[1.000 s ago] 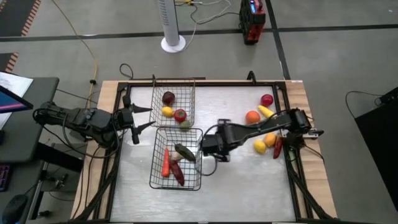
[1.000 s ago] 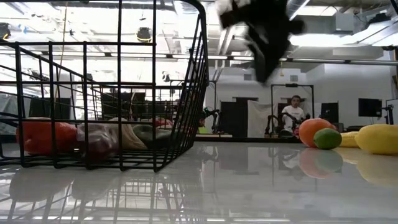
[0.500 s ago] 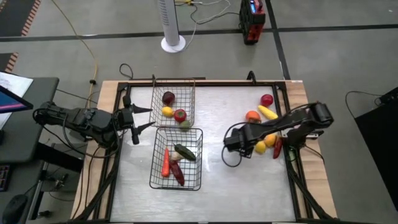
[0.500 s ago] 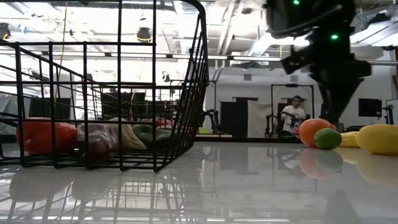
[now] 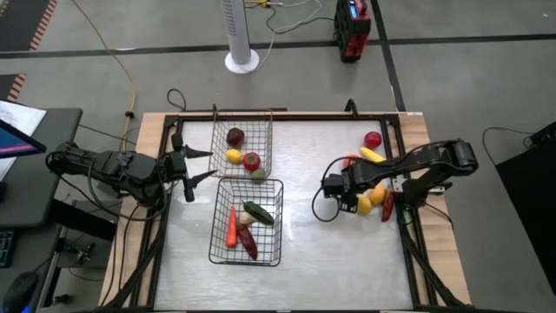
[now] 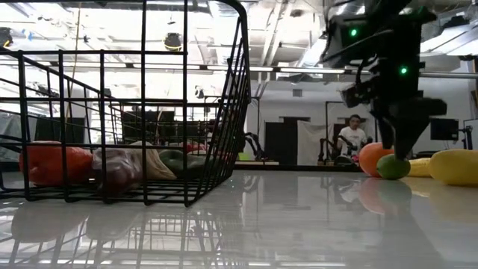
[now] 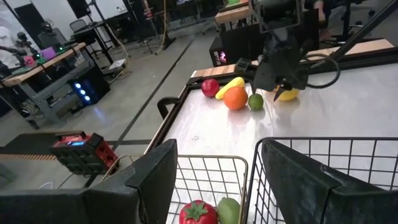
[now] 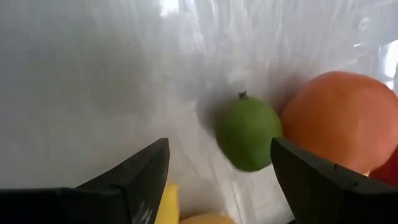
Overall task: Sort produce into baskets
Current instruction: Put the lime into the gold wire basket
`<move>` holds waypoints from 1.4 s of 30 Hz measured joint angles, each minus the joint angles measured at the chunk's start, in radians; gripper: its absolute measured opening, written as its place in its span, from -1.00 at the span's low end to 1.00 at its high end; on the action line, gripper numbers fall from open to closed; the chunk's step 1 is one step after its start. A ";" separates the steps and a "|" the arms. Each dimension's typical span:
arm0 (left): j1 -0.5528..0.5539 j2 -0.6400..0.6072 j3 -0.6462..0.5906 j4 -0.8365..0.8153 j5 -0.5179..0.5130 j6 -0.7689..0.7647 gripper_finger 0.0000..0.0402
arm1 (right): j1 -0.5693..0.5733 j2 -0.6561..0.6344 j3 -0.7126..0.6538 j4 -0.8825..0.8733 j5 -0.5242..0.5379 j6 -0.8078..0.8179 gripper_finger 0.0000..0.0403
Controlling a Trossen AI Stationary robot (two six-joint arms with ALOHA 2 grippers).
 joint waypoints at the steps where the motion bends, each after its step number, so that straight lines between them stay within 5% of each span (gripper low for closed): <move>1: 0.000 0.000 0.000 -0.001 0.000 0.000 0.11 | -0.013 0.000 -0.010 0.015 0.000 -0.016 0.52; 13: 0.000 0.000 0.000 -0.003 0.000 0.016 0.11 | -0.091 0.001 -0.114 0.139 0.003 -0.140 0.49; 20: 0.000 0.000 0.000 -0.003 0.000 0.016 0.11 | -0.094 0.003 -0.125 0.179 0.026 -0.119 0.27; 23: 0.000 0.000 0.000 -0.003 0.000 0.016 0.11 | -0.091 0.003 -0.096 0.168 0.026 -0.118 0.14; 32: 0.000 0.000 0.000 0.021 0.000 0.035 0.11 | -0.048 0.004 0.182 0.233 0.071 -0.108 0.18; 37: 0.000 0.000 0.000 0.048 0.000 0.038 0.11 | -0.037 0.003 0.293 0.514 0.183 -0.201 0.24; 42: 0.000 0.000 0.000 0.053 0.000 0.026 0.11 | -0.068 0.031 0.295 0.984 0.143 -0.396 0.25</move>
